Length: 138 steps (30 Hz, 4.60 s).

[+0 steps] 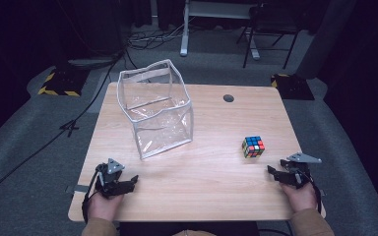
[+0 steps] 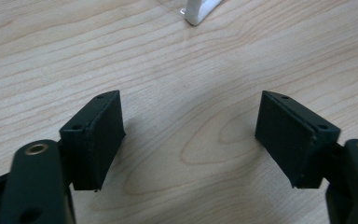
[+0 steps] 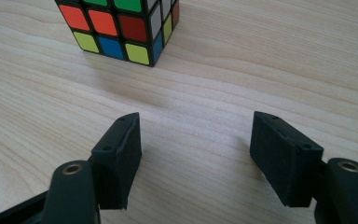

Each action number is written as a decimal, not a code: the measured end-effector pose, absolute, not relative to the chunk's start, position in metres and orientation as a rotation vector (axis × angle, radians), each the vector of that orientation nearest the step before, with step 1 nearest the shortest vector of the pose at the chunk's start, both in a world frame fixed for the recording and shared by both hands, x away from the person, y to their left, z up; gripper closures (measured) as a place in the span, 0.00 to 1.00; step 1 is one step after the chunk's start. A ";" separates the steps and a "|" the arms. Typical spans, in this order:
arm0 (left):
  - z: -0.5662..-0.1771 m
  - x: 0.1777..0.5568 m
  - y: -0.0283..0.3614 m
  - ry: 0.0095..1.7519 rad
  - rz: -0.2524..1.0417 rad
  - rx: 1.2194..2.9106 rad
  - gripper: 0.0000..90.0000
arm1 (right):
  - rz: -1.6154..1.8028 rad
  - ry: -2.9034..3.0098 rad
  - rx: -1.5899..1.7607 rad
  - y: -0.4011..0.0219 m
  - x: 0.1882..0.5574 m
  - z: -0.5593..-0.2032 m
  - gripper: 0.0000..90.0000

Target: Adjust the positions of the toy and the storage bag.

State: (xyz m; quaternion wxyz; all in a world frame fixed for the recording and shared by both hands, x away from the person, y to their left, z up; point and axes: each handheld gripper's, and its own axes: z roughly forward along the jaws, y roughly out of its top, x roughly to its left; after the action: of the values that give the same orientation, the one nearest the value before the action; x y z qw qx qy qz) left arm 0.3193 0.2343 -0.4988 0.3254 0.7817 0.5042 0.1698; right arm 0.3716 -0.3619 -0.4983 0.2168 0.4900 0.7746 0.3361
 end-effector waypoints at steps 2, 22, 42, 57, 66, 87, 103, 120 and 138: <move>-0.497 0.319 0.238 1.321 0.421 2.016 0.35 | 0.897 2.181 1.360 -0.361 0.370 -0.493 0.56; -0.472 0.342 0.224 1.237 0.505 1.932 0.64 | 1.179 2.261 1.201 -0.309 0.349 -0.463 0.72; -0.479 0.369 0.213 1.222 0.456 1.972 0.97 | 1.203 2.324 1.170 -0.289 0.340 -0.465 0.73; -0.472 0.317 0.190 1.089 0.405 2.119 0.97 | 1.248 2.442 1.003 -0.232 0.365 -0.457 0.73; -0.471 0.283 0.176 1.045 0.357 2.148 0.97 | 1.267 2.501 0.913 -0.203 0.380 -0.453 0.72; -0.472 0.234 0.166 1.016 0.333 2.161 0.96 | 1.309 2.609 0.729 -0.156 0.394 -0.450 0.96; -0.472 0.235 0.156 0.950 0.275 2.181 0.96 | 1.280 2.607 0.747 -0.201 0.329 -0.448 0.96; -0.472 0.238 0.132 0.822 0.195 2.242 0.95 | 1.264 2.594 0.847 -0.241 0.269 -0.446 0.96; -0.463 0.239 0.150 0.758 0.184 2.237 0.54 | 1.270 2.561 0.837 -0.266 0.267 -0.444 0.56</move>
State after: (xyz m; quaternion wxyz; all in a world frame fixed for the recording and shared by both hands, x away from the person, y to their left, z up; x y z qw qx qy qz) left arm 0.2391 0.1502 -0.4628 0.3768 0.8746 0.2965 0.0718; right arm 0.2669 -0.2656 -0.4440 0.0815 0.2802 0.8569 0.4249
